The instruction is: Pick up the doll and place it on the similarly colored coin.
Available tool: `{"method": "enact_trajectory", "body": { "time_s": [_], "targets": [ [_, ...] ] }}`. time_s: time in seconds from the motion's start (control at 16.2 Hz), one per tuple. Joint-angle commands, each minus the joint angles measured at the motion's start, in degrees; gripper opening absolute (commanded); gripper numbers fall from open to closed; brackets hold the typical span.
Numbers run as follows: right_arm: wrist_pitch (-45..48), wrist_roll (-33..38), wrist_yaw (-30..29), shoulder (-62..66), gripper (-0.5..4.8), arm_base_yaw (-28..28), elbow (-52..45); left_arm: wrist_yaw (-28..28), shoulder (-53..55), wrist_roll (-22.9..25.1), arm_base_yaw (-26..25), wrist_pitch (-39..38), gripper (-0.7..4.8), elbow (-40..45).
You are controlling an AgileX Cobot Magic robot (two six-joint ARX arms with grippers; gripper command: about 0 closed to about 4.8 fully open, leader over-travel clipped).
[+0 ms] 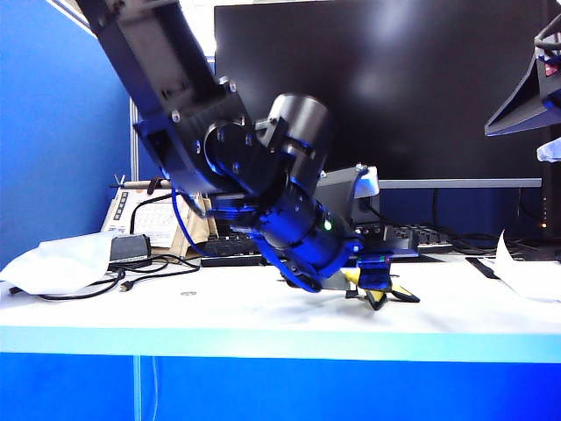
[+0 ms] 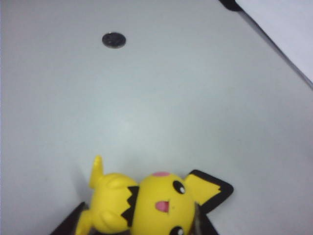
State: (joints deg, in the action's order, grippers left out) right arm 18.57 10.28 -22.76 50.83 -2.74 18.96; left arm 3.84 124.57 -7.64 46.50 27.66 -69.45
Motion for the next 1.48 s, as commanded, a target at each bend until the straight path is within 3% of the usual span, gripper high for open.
{"method": "enact_trajectory", "body": {
  "time_s": [0.06, 0.12, 0.18, 0.25, 0.31, 0.49, 0.68, 0.8, 1.11, 1.29, 1.35, 1.42, 1.48],
  "targets": [
    [0.96, 0.26, -0.35, -0.15, 3.91, 0.00, 0.31, -0.07, 0.31, -0.31, 0.11, 0.42, -0.06, -0.28],
    [0.96, 0.26, -0.33, -0.15, 3.91, 0.00, 0.31, -0.09, 0.31, -0.31, 0.11, 0.72, -0.05, -0.31],
    [0.98, 0.26, -0.35, -0.15, 3.91, 0.00, 0.31, -0.09, 0.31, -0.31, 0.11, 0.98, 0.30, -0.31],
    [0.96, 0.26, -0.33, -0.13, 3.91, 0.00, 0.31, -0.09, 0.31, -0.31, 0.11, 1.20, 1.79, -0.31],
    [0.98, 0.26, -0.33, -0.13, 3.91, -0.02, 0.31, -0.07, 0.31, -0.31, 0.11, 1.18, 2.87, -0.33],
    [0.98, 0.26, -0.31, -0.13, 3.91, -0.04, 0.31, -0.02, 0.28, -0.31, 0.11, 1.16, 3.01, -0.39],
    [0.98, 0.24, -0.33, -0.13, 3.91, -0.07, 0.31, 0.02, 0.17, -0.28, 0.11, 0.63, 4.70, -0.39],
    [1.01, 0.24, -0.31, -0.13, 3.91, -0.04, 0.31, 0.22, -0.26, -0.11, 0.11, -0.68, 4.72, -0.37],
    [1.09, 0.24, -0.35, -0.15, 3.91, -0.04, 0.31, 3.45, -7.80, 5.70, -0.48, -4.07, 4.79, -0.37],
    [-0.33, 0.09, -1.20, -1.99, 3.91, -0.04, 0.31, 8.15, -16.92, 5.73, -2.25, -14.69, 4.79, -0.09],
    [-0.22, -0.26, -1.18, -2.69, 3.91, -0.04, 0.31, 7.80, -20.61, 5.73, -3.58, -16.79, 4.57, 0.76],
    [-0.24, -0.31, -0.92, -3.26, 3.91, 0.02, 0.31, 7.76, -24.26, 5.66, -4.87, -16.72, 3.78, 2.71],
    [-0.33, -0.50, -0.11, -3.69, 3.91, 0.07, 0.31, 7.69, -28.92, 5.35, -6.54, -15.65, 2.20, 5.79]
  ]
}}
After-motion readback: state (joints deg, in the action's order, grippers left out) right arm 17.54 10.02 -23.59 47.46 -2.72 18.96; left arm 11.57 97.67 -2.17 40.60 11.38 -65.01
